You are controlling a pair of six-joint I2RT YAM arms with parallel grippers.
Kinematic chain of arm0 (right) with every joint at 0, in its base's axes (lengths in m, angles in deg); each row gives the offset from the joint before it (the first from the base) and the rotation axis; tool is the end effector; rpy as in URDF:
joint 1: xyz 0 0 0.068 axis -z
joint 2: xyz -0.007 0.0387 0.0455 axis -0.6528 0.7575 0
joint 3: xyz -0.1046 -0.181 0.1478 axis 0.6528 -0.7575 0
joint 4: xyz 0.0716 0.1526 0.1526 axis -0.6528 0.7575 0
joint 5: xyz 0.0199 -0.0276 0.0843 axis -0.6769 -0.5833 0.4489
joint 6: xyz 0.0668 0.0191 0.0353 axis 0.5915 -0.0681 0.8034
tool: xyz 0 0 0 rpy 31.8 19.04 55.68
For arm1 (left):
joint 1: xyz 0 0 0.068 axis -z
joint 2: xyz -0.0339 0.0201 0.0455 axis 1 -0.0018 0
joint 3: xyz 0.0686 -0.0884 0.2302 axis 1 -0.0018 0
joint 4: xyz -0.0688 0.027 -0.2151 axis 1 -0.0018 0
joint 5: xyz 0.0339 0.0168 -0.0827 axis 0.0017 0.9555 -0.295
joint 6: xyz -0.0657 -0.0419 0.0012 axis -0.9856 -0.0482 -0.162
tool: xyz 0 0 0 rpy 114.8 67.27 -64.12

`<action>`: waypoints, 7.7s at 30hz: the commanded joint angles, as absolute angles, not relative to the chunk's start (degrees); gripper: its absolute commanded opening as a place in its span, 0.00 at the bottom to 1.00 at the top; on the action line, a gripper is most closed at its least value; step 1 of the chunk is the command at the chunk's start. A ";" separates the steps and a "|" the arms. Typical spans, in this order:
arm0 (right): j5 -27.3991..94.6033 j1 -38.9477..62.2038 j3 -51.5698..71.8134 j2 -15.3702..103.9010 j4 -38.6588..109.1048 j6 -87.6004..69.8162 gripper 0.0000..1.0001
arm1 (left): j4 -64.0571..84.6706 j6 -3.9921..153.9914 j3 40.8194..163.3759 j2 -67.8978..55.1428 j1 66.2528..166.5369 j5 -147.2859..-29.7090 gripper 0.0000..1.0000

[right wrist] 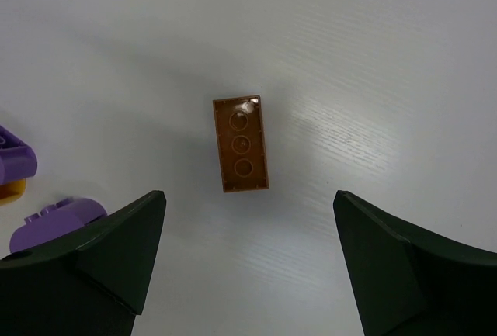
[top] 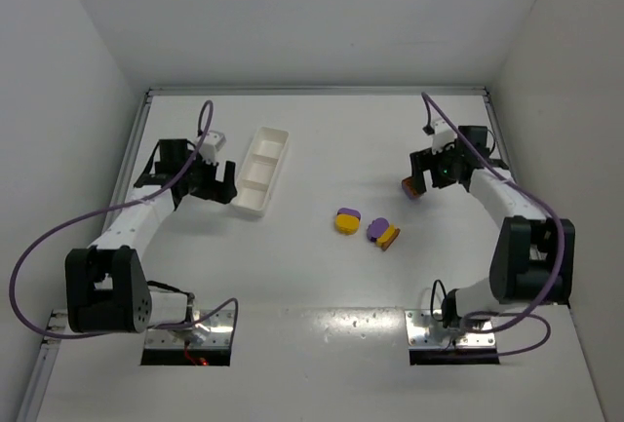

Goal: Sort the legos into containers by color

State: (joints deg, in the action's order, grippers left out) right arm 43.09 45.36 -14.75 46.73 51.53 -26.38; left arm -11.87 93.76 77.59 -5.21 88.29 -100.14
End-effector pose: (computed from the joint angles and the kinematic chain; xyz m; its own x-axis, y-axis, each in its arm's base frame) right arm 0.2895 -0.0036 0.1912 -0.7259 -0.1190 -0.6774 -0.2519 0.9625 0.1009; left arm 0.2605 -0.0152 0.2119 -0.6952 0.0982 -0.7121 0.2966 0.9416 -0.1597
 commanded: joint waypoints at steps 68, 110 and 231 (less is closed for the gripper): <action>101.00 38.21 16.93 68.91 79.18 -30.21 0.04 | -15.79 92.56 88.27 -4.70 96.91 -152.75 1.00; 104.36 24.85 18.42 66.37 82.09 -34.78 0.04 | -0.85 78.49 104.46 -26.07 119.86 -143.95 0.76; 52.42 2.43 61.04 103.99 56.69 -8.94 0.09 | -9.90 73.31 88.29 1.97 75.57 -113.99 0.73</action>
State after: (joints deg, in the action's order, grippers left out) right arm 53.25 2.89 58.23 102.82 57.50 -8.26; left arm -12.22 74.00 88.25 1.55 76.25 -111.39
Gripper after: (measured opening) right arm 0.330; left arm 0.733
